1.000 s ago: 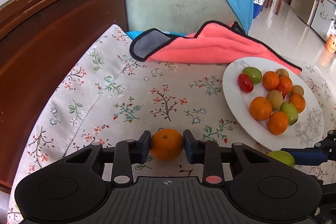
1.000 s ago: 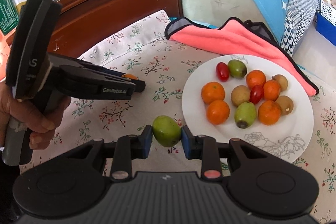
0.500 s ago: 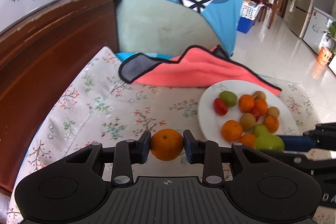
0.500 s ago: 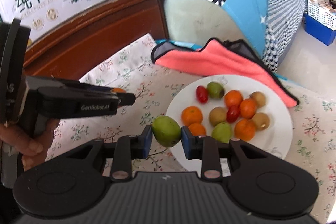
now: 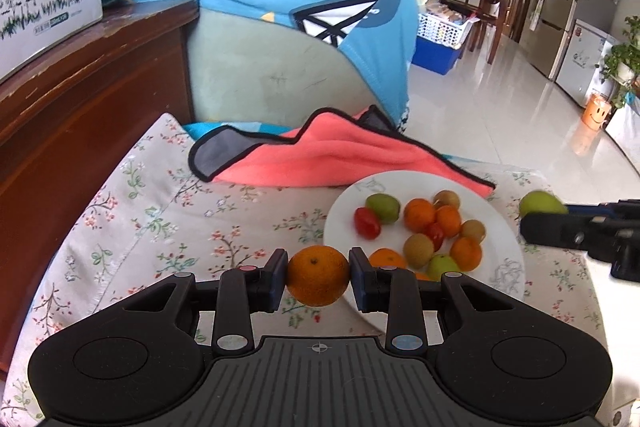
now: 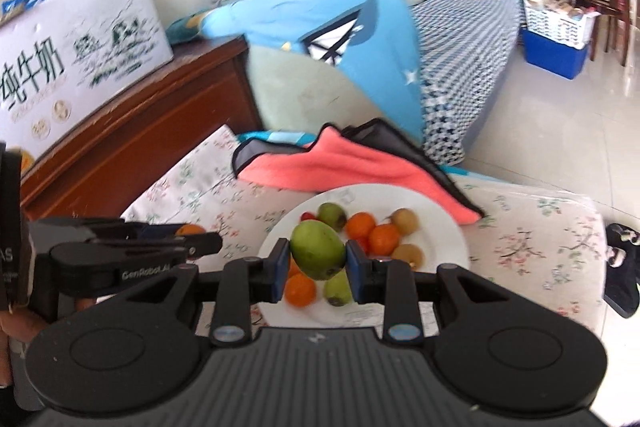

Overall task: Organize fruits
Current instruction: 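Carry the green mango and the orange over the white plate, then open both grippers to set the mango and orange onto the plate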

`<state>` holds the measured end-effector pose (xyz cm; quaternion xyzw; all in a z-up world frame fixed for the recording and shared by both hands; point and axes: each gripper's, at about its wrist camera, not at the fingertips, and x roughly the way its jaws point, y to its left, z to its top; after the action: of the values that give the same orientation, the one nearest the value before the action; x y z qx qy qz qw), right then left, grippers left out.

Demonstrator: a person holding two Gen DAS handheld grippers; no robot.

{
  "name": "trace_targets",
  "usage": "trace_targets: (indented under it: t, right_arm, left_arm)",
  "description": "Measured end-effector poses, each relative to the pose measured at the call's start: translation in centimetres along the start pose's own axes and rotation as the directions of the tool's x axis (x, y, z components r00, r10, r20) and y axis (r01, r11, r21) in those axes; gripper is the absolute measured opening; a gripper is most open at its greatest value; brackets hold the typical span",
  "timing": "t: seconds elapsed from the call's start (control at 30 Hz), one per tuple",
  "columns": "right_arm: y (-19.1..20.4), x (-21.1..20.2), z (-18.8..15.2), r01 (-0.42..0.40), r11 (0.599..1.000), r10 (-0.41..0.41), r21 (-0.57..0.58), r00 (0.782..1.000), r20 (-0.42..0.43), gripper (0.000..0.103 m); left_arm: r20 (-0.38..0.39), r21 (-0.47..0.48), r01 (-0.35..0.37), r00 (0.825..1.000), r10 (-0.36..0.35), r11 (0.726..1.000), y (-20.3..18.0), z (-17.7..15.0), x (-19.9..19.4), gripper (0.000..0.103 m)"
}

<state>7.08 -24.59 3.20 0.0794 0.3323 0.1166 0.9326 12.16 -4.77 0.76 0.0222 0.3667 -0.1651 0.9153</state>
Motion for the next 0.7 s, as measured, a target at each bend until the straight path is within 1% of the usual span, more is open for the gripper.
trace_targets:
  t: [0.2, 0.33, 0.43, 0.53, 0.7]
  right_arm:
    - [-2.4, -2.0, 0.7, 0.025, 0.997, -0.028, 0.076, 0.999, 0.044, 0.030]
    - [-4.0, -2.2, 0.9, 0.054, 0.990, -0.060, 0.131, 0.997, 0.042, 0.030]
    - [-4.8, -1.7, 0.8, 0.056, 0.983, -0.060, 0.177, 0.998, 0.018, 0.030]
    - [-5.5, -1.0, 0.4, 0.055, 0.974, -0.052, 0.222, 0.998, -0.020, 0.030]
    - [-6.6, 0.7, -0.8, 0.079, 0.947, -0.050, 0.312, 0.994, -0.101, 0.030]
  left_arm:
    - [0.024, 0.012, 0.042, 0.999, -0.042, 0.999, -1.1, 0.3, -0.6, 0.030]
    - [0.018, 0.025, 0.075, 0.997, -0.076, 0.997, -2.3, 0.1, -0.4, 0.030]
    - [0.008, 0.042, 0.107, 0.994, -0.108, 0.993, -3.5, -0.2, 0.0, 0.031]
    - [-0.020, 0.064, 0.135, 0.991, -0.134, 0.989, -4.9, -0.6, 0.7, 0.031]
    - [-0.053, 0.090, 0.150, 0.988, -0.146, 0.985, -6.4, -1.4, 1.8, 0.031]
